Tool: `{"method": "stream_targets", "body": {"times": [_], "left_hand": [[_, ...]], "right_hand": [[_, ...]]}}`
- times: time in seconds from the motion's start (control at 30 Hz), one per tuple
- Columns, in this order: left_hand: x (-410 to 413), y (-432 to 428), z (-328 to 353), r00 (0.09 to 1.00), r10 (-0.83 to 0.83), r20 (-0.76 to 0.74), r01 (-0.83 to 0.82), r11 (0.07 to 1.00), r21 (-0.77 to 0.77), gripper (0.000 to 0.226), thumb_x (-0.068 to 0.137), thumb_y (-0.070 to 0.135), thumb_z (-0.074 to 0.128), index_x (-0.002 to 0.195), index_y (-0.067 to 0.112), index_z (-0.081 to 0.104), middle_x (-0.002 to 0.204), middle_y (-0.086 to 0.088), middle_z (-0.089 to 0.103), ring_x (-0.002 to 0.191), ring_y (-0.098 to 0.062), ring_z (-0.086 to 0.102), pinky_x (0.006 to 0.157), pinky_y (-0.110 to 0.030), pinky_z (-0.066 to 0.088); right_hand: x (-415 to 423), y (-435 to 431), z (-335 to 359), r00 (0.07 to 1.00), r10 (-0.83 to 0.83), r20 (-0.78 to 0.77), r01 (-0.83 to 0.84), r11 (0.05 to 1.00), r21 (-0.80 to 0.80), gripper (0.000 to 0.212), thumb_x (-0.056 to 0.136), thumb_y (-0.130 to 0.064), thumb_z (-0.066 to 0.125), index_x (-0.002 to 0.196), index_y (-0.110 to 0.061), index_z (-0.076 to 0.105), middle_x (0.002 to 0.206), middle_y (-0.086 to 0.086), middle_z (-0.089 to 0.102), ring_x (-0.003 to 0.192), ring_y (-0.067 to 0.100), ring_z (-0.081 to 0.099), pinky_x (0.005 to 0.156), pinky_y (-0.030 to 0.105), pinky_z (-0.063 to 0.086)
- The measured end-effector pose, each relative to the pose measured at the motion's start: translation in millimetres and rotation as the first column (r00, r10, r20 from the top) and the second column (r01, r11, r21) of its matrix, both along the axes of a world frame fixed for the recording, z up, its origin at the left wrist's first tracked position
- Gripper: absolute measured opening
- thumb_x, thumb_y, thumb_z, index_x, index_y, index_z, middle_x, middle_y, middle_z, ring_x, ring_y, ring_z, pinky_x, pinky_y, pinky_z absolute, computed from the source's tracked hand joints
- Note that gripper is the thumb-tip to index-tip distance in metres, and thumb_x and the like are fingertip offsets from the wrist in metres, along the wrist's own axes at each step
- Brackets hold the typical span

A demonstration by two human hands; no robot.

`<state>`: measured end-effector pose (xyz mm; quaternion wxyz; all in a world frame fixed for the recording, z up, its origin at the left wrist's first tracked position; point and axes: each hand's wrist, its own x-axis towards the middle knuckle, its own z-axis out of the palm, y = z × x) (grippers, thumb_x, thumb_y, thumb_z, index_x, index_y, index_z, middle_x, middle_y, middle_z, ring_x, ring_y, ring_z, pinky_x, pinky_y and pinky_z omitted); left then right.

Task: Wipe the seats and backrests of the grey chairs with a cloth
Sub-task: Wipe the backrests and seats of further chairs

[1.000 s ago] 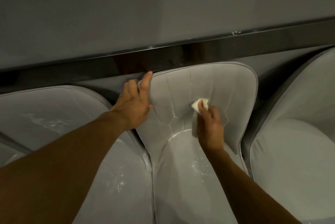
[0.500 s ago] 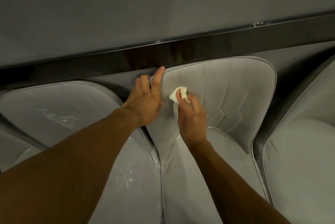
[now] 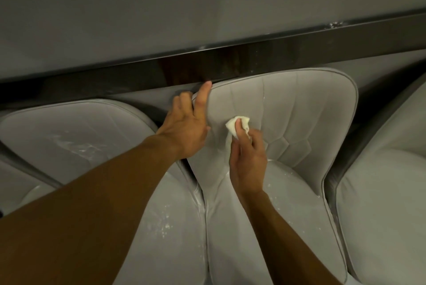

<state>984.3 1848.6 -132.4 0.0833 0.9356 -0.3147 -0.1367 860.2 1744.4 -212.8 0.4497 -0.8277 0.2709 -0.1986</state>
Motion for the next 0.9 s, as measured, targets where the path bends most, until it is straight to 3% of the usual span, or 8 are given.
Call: {"method": "stream_targets", "body": {"times": [0.1, 0.17, 0.23, 0.4, 0.53, 0.63, 0.73, 0.9], "left_hand": [[1.0, -2.1, 3.1, 1.000, -0.013, -0.011, 0.013, 1.000, 0.013, 0.114, 0.093, 0.037, 0.070, 0.141, 0.046, -0.033, 0.143, -0.009, 0.017, 0.126, -0.031, 0.042, 0.112, -0.051, 0.044], [2.0, -2.8, 6.6, 0.999, -0.013, -0.031, 0.014, 1.000, 0.023, 0.112, 0.094, 0.037, 0.068, 0.141, 0.045, -0.033, 0.142, -0.007, 0.015, 0.125, -0.031, 0.040, 0.114, -0.051, 0.042], [0.7, -2.8, 7.7, 0.999, -0.004, -0.036, 0.005, 1.000, 0.023, 0.111, 0.095, 0.036, 0.068, 0.143, 0.044, -0.032, 0.142, -0.006, 0.015, 0.126, -0.029, 0.040, 0.114, -0.050, 0.041], [1.3, -2.9, 5.7, 1.000, -0.013, -0.024, 0.014, 0.999, 0.033, 0.111, 0.095, 0.036, 0.068, 0.149, 0.036, -0.029, 0.143, -0.009, 0.015, 0.128, -0.030, 0.038, 0.115, -0.049, 0.040], [2.3, -3.2, 10.2, 0.996, -0.020, -0.084, 0.023, 0.999, 0.035, 0.114, 0.093, 0.039, 0.070, 0.138, 0.049, -0.034, 0.145, -0.005, 0.011, 0.126, -0.030, 0.040, 0.114, -0.049, 0.041], [3.9, -1.5, 13.5, 0.989, -0.033, -0.141, 0.036, 0.999, 0.016, 0.121, 0.087, 0.043, 0.076, 0.140, 0.050, -0.033, 0.147, -0.005, 0.011, 0.123, -0.030, 0.044, 0.110, -0.048, 0.045], [3.8, -3.6, 13.7, 0.995, -0.038, -0.096, 0.044, 0.997, 0.067, 0.124, 0.088, 0.040, 0.076, 0.147, 0.042, -0.033, 0.146, -0.010, 0.012, 0.121, -0.028, 0.045, 0.110, -0.043, 0.044], [1.0, -4.6, 17.4, 0.996, -0.044, -0.071, 0.052, 0.992, 0.114, 0.134, 0.091, 0.024, 0.075, 0.120, 0.052, -0.053, 0.144, -0.008, 0.010, 0.125, -0.030, 0.044, 0.115, -0.043, 0.039]], "right_hand": [[-0.1, -4.6, -29.0, 0.976, 0.039, -0.214, -0.032, 0.999, 0.038, 0.018, 0.097, -0.039, 0.058, 0.113, -0.036, 0.066, 0.110, -0.010, 0.068, 0.100, 0.015, 0.066, 0.084, 0.030, 0.056], [-17.4, -10.1, -60.5, 0.798, 0.155, -0.582, -0.190, 0.982, 0.001, 0.031, 0.099, -0.025, 0.056, 0.130, -0.028, 0.060, 0.130, -0.001, 0.063, 0.115, 0.019, 0.062, 0.098, 0.033, 0.050], [-35.9, -10.4, -75.8, 0.661, 0.203, -0.722, -0.143, 0.979, 0.144, 0.040, 0.103, -0.024, 0.049, 0.143, -0.022, 0.049, 0.143, 0.003, 0.053, 0.129, 0.019, 0.053, 0.108, 0.028, 0.040], [-33.3, 2.1, -41.4, 0.940, -0.124, -0.318, 0.214, 0.940, 0.265, 0.033, 0.100, -0.024, 0.054, 0.132, -0.015, 0.060, 0.116, 0.007, 0.063, 0.104, 0.021, 0.063, 0.089, 0.025, 0.050], [6.6, -4.0, 39.3, 0.954, -0.292, 0.069, 0.262, 0.923, 0.283, 0.040, 0.100, -0.035, 0.053, 0.138, -0.022, 0.052, 0.121, -0.013, 0.048, 0.107, 0.002, 0.052, 0.086, 0.004, 0.042], [34.6, -6.5, 73.7, 0.939, -0.193, 0.285, 0.160, 0.978, 0.133, 0.038, 0.100, -0.035, 0.052, 0.136, -0.021, 0.052, 0.120, -0.009, 0.050, 0.107, 0.005, 0.054, 0.087, 0.009, 0.046], [37.8, -5.5, 39.9, 0.981, -0.043, 0.188, 0.042, 0.999, 0.010, 0.037, 0.101, -0.033, 0.051, 0.136, -0.022, 0.053, 0.121, 0.002, 0.056, 0.103, 0.012, 0.058, 0.085, 0.023, 0.054], [-22.4, 2.4, -36.2, 0.977, 0.035, -0.209, -0.013, 0.994, 0.105, 0.033, 0.091, -0.012, 0.063, 0.124, -0.017, 0.066, 0.120, 0.006, 0.062, 0.102, 0.027, 0.066, 0.089, 0.030, 0.052]]}}
